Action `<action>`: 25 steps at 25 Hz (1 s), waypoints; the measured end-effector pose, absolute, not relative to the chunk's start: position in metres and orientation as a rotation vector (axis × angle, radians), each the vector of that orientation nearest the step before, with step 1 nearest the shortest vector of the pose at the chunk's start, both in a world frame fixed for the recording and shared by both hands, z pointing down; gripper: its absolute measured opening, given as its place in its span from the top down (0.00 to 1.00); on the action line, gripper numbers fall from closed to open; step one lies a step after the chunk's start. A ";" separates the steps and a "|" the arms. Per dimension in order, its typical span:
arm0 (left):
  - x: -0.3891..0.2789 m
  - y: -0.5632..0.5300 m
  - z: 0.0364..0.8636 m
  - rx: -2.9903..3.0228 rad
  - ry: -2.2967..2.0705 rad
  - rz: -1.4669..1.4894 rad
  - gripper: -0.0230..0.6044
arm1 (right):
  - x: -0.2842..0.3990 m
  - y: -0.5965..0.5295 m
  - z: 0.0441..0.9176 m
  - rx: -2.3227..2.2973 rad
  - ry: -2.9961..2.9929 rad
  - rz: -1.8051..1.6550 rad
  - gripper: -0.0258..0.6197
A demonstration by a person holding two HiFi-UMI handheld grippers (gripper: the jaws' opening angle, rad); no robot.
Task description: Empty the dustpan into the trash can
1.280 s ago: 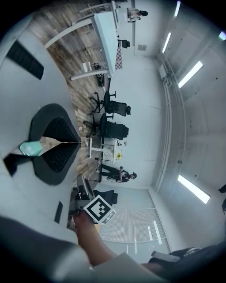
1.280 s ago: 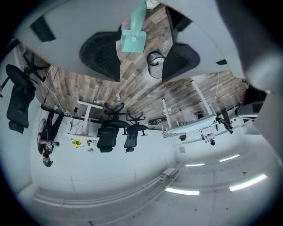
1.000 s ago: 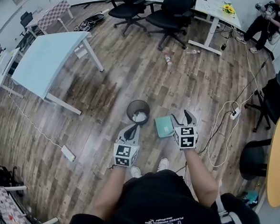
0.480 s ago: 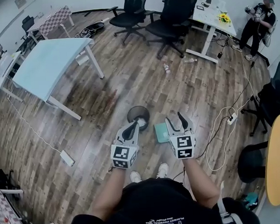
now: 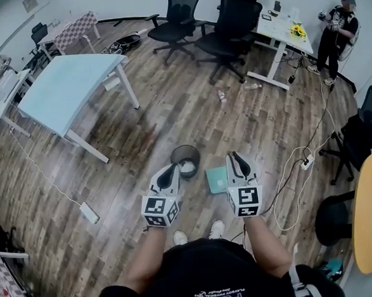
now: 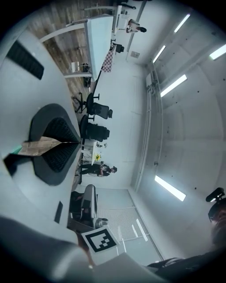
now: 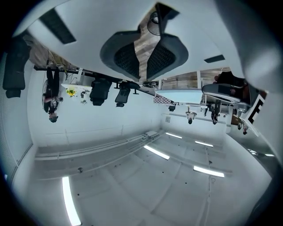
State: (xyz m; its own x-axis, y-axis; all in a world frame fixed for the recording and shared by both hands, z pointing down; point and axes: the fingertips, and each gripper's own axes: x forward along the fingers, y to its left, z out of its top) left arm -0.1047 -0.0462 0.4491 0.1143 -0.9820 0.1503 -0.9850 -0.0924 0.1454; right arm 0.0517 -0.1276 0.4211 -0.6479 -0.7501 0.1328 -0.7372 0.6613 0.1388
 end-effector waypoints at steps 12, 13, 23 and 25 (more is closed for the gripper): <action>-0.121 -0.046 0.434 2.181 -2.005 -0.023 0.93 | 0.041 -0.120 0.395 1.281 -2.766 -0.147 0.92; -0.122 -0.047 0.433 2.184 -2.008 -0.023 0.93 | 0.040 -0.119 0.395 1.279 -2.768 -0.145 0.92; -0.128 -0.046 0.427 2.192 -2.023 -0.032 0.93 | 0.024 -0.107 0.389 1.241 -2.798 -0.182 0.92; -0.128 -0.047 0.426 2.194 -2.021 -0.038 0.93 | 0.021 -0.105 0.385 1.232 -2.817 -0.198 0.92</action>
